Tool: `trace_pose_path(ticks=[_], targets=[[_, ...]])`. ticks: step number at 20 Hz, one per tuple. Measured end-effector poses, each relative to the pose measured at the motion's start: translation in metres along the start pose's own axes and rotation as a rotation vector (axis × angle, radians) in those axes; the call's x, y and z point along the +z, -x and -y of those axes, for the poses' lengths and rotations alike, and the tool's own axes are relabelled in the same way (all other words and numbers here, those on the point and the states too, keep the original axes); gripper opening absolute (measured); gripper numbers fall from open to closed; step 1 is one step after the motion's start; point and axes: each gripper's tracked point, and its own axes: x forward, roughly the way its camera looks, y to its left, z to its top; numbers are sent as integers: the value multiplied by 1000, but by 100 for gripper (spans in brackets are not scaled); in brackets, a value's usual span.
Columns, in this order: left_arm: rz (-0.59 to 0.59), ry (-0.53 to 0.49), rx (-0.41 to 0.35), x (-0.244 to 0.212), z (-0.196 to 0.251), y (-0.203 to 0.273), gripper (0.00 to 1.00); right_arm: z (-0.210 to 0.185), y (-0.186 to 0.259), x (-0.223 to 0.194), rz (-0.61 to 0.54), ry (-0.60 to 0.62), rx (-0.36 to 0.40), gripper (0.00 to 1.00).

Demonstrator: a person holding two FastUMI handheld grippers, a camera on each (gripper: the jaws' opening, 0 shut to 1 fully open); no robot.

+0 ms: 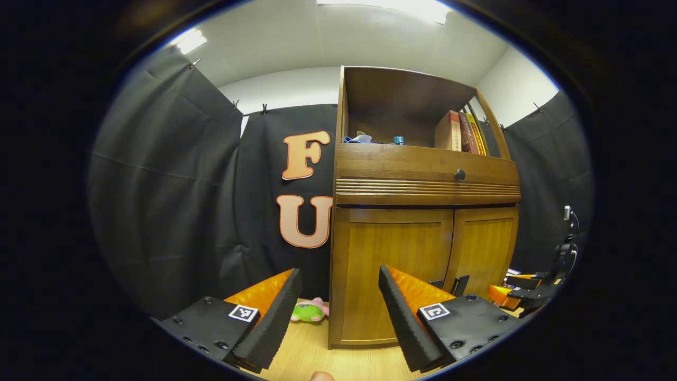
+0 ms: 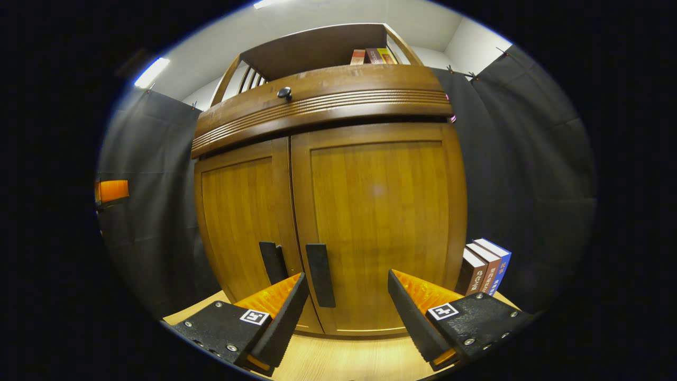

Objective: Open the right door of the double-door shoe cabinet with the right hand, and open the left door with the left hand.

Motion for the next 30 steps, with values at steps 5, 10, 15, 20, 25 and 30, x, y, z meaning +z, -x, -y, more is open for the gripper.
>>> trace_pose_path(ticks=[5, 10, 15, 20, 25, 30], targets=[[-9, -6, 6, -6, -9, -6, 94, -17, -32, -18, 1, 15, 12, 93], [-16, -3, 16, -12, -19, -10, 95, -30, -59, -22, 16, 22, 15, 93], [-27, -5, 31, -17, -28, -16, 94, -30, -76, -30, 0, 14, 2, 89], [-27, -7, 44, -20, -36, -15, 95, -36, -90, -39, -25, 12, 11, 70], [-31, -1, 57, -23, -43, -15, 95, -31, -95, -42, -22, 24, -18, 36], [-25, -11, 74, -21, -49, -9, 95, -29, -93, -41, -25, 18, -18, 36]])
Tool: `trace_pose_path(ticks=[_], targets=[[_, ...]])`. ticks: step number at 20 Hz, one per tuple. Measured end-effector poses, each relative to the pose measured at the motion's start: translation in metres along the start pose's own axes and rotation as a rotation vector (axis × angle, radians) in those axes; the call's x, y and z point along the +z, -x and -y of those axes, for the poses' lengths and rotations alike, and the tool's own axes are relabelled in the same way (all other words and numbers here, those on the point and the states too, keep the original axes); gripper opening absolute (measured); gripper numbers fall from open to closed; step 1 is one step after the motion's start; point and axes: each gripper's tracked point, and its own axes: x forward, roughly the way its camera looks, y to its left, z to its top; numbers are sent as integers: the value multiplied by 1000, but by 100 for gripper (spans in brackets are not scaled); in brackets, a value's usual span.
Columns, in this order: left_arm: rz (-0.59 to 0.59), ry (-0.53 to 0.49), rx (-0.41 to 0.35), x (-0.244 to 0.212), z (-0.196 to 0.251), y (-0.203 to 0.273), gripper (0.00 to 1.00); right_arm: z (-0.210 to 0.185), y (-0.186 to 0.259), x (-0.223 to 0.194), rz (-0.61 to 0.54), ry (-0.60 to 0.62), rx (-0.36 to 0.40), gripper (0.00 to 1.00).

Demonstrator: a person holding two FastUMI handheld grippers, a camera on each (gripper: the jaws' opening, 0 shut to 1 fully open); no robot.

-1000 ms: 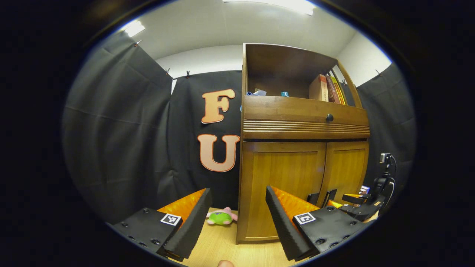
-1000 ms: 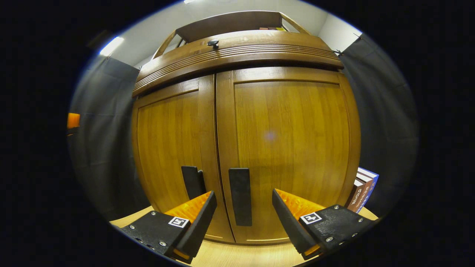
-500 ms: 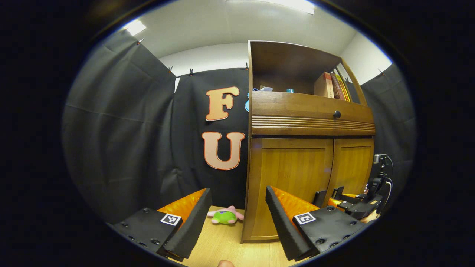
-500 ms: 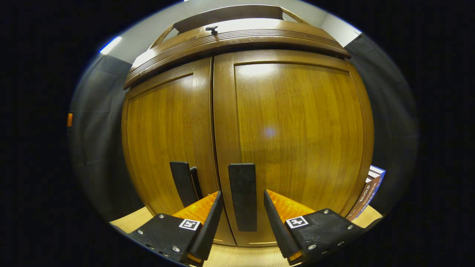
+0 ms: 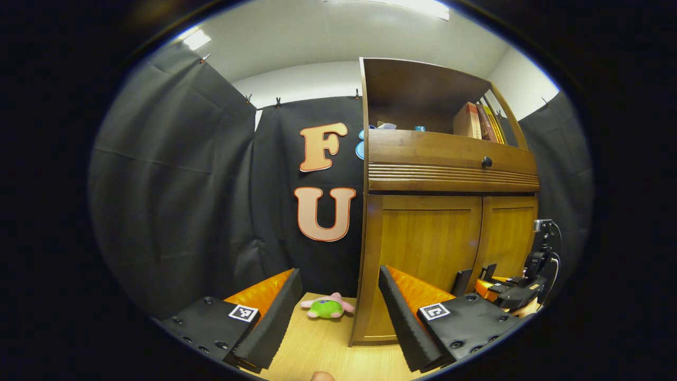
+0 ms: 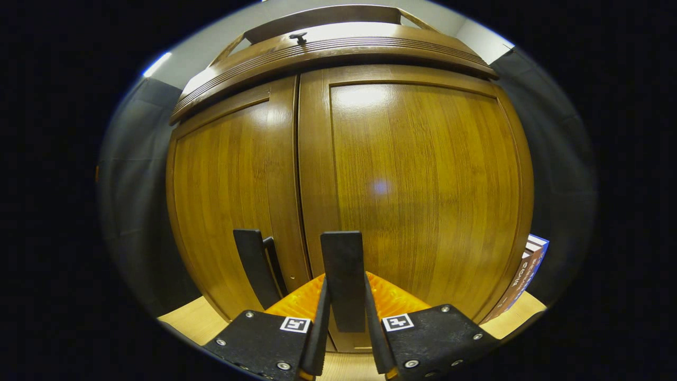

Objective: Open the right door of the double-door shoe cabinet with the right hand, and open the left door with the left hand.

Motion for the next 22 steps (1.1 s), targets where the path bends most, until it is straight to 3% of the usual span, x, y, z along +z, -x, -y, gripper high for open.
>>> trace_pose_path(ticks=[1, 2, 3, 4, 5, 22], targets=[[2, 1, 1, 1, 0, 1, 95, 0, 1, 0, 2, -2, 1, 35], [3, 2, 2, 1, 0, 3, 95, 0, 4, -1, 3, -7, 5, 45], [3, 2, 2, 2, 0, 5, 94, 0, 6, -1, 2, -11, 9, 34], [2, 1, 2, 2, 0, 5, 94, -1, 9, 0, 2, -16, 13, 44], [2, 0, 2, 3, 1, 7, 94, -1, 11, 1, -2, -16, 18, 34], [10, 10, -17, 8, 13, 47, 95, 18, 90, -1, 1, -27, 77, 31]])
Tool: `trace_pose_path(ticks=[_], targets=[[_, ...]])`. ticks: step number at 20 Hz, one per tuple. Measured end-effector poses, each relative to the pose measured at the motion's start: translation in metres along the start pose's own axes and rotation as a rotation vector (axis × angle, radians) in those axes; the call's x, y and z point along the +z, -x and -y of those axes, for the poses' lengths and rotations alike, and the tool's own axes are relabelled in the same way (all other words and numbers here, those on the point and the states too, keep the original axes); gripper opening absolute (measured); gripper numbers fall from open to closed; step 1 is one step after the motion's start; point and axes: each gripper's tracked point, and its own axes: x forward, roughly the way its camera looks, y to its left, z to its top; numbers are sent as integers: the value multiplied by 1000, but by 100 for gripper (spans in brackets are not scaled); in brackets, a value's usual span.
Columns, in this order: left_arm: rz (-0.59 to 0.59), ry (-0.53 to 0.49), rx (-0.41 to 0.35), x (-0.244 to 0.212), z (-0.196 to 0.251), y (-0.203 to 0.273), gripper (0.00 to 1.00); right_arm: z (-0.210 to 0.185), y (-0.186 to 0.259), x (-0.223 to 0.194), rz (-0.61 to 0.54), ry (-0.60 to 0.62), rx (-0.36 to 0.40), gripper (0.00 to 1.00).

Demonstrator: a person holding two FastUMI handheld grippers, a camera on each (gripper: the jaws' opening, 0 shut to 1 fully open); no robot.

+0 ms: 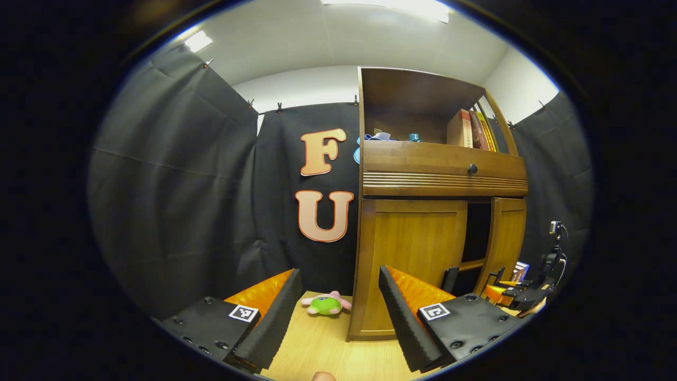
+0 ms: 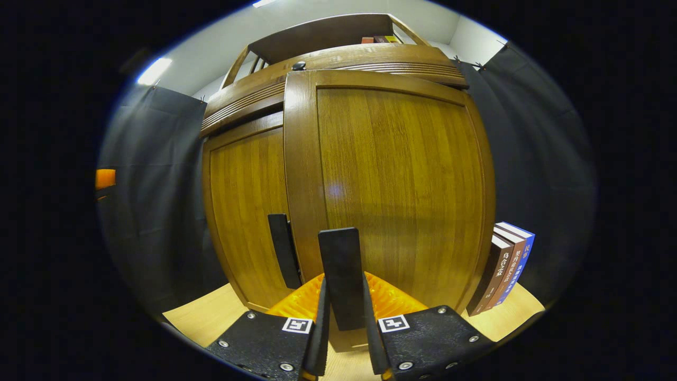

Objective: Open the right door of the double-door shoe cabinet with the right hand, and open the left door with the left hand.

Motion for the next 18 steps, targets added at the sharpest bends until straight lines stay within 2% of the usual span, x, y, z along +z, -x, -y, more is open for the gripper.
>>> trace_pose_path(ticks=[4, 5, 6, 7, 9, 10, 11, 12, 18], targets=[[-1, 1, -9, 1, 5, 5, 95, 8, 22, 1, 0, 8, 1, 31], [1, 2, -10, 3, 6, 6, 95, 10, 27, 2, -1, 7, 1, 41], [2, 3, -12, 2, 7, 7, 95, 12, 34, 2, -1, 6, 2, 41], [2, 4, -13, 3, 8, 8, 95, 14, 39, 3, -1, 5, 1, 31], [-1, 4, -17, 3, 10, 9, 95, 23, 53, 2, -1, 11, -2, 31], [-3, 4, -21, 2, 11, 11, 95, 23, 54, 4, 0, 16, -7, 41], [-5, 6, -24, 2, 14, 12, 94, 25, 57, 6, 1, 21, -12, 41], [-6, 7, -27, 2, 15, 11, 94, 32, 65, 5, 3, 26, -18, 31], [-5, 9, -43, 3, 26, 15, 94, 58, 99, 4, 6, 65, -67, 28]])
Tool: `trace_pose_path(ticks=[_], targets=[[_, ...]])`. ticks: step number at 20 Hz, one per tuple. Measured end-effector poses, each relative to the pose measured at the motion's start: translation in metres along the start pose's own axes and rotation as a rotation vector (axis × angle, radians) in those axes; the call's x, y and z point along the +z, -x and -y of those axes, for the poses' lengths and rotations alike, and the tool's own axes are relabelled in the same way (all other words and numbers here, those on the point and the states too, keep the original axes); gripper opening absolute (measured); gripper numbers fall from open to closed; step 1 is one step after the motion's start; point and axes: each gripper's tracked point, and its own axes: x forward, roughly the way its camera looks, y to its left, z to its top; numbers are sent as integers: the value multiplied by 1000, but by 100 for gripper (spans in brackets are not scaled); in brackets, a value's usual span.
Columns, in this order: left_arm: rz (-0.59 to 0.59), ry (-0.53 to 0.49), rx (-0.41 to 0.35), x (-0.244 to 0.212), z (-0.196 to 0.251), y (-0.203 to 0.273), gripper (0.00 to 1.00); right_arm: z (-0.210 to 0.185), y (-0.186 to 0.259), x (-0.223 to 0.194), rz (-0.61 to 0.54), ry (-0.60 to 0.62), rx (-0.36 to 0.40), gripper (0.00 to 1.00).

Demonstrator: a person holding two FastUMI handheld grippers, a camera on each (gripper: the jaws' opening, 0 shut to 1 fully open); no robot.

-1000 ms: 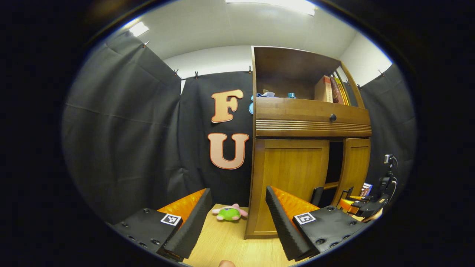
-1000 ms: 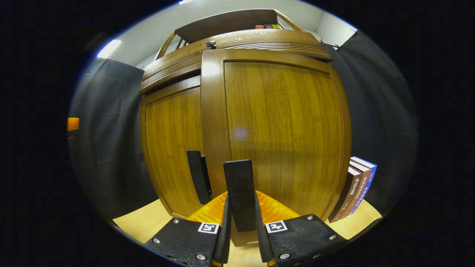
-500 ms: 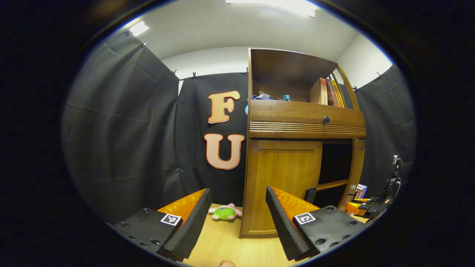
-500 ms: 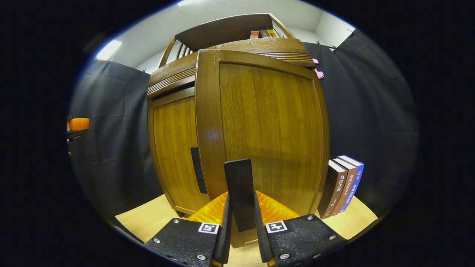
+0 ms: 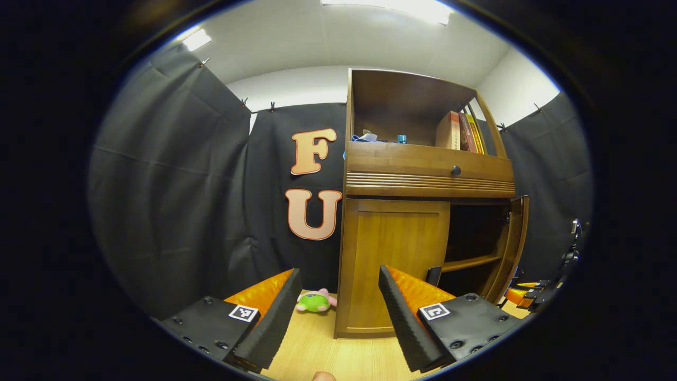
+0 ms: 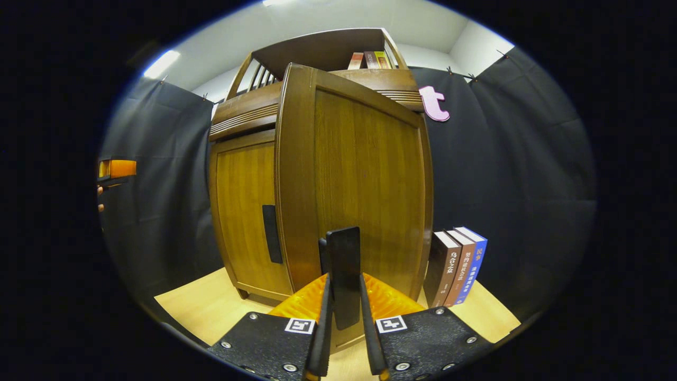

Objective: Open the right door of the double-door shoe cabinet with the right hand, and open the left door with the left hand.

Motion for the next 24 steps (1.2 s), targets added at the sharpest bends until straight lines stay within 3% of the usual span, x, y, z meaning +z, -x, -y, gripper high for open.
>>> trace_pose_path(ticks=[1, 2, 3, 4, 5, 14, 15, 16, 21, 22, 23, 24], targets=[[0, -1, -4, 1, 3, 1, 94, 4, 4, 0, 1, 1, -7, 17], [0, -2, -10, 1, 5, 1, 95, 9, 8, 0, 1, 1, -16, 24], [0, -4, -15, 2, 9, 2, 95, 13, 13, -1, -1, 5, -26, 23], [1, -7, -20, 2, 12, 3, 95, 18, 17, -1, 1, 11, -36, 10], [3, -9, -24, 3, 14, 3, 95, 23, 20, -1, 0, 18, -46, 19], [3, -12, -44, 5, 35, 9, 94, 72, 46, 0, -1, 9, -139, 10], [4, -14, -46, 5, 38, 9, 94, 80, 48, -1, -2, 11, -151, 20], [2, -19, -48, 3, 40, 9, 94, 87, 52, 0, -3, 10, -166, 8], [-6, -20, -57, 0, 56, 4, 95, 120, 58, -1, -1, 8, -197, 4], [-8, -19, -58, -1, 60, 4, 94, 125, 58, 0, 2, 5, -199, 14], [-12, -20, -59, -3, 62, 2, 95, 130, 60, 0, 3, 2, -201, 0], [-15, -20, -60, -6, 66, 2, 95, 134, 60, -1, 3, 1, -205, 4]])
